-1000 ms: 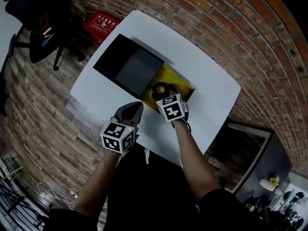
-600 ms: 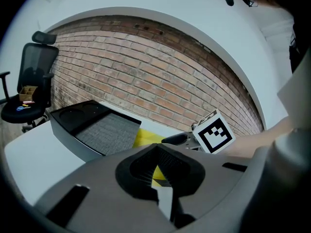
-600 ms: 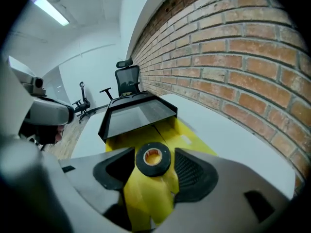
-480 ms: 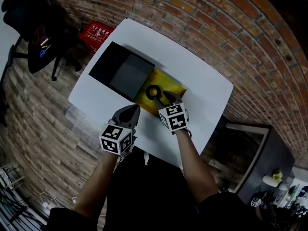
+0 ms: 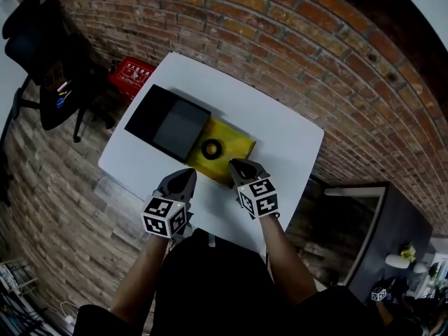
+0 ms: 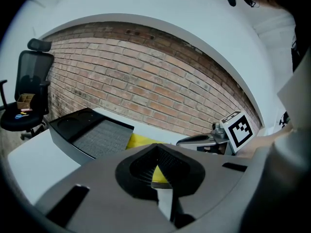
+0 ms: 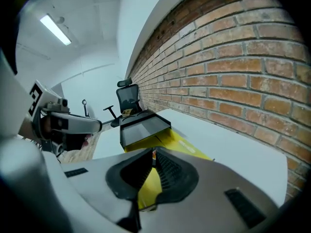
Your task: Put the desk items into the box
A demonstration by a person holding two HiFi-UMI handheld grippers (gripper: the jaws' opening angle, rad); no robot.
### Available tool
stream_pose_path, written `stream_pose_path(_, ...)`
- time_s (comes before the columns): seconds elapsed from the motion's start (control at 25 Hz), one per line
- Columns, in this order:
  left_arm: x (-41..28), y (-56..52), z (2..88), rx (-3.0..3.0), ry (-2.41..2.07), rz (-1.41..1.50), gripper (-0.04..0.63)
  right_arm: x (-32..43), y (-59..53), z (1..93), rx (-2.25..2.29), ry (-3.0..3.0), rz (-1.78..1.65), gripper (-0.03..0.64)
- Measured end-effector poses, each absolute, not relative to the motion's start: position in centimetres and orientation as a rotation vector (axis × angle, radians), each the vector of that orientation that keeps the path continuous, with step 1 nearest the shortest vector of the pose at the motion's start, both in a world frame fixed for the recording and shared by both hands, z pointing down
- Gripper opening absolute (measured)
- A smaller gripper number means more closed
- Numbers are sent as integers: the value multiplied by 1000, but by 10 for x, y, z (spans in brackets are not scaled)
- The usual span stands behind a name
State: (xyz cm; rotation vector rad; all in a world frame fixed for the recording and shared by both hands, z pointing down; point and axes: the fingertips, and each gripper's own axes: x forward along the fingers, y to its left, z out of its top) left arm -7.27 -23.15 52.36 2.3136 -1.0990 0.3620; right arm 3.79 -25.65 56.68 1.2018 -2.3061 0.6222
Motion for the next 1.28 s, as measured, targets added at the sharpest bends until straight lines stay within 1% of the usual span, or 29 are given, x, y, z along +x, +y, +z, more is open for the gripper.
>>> stream_pose_path(0.4, -70, -228, 493, 2360, -1112, 309, 6, 67, -232, 509, 1291, -2399, 559, 26)
stream_pose_path(0.84, -83, -217, 466, 2393, -1122, 267, 6, 82, -198, 458, 1349, -2486, 515, 21)
stream_pose_path(1.28, -88, -208, 467, 2388, -1125, 254, 6, 94, -186, 454, 1430, -2485, 540, 20)
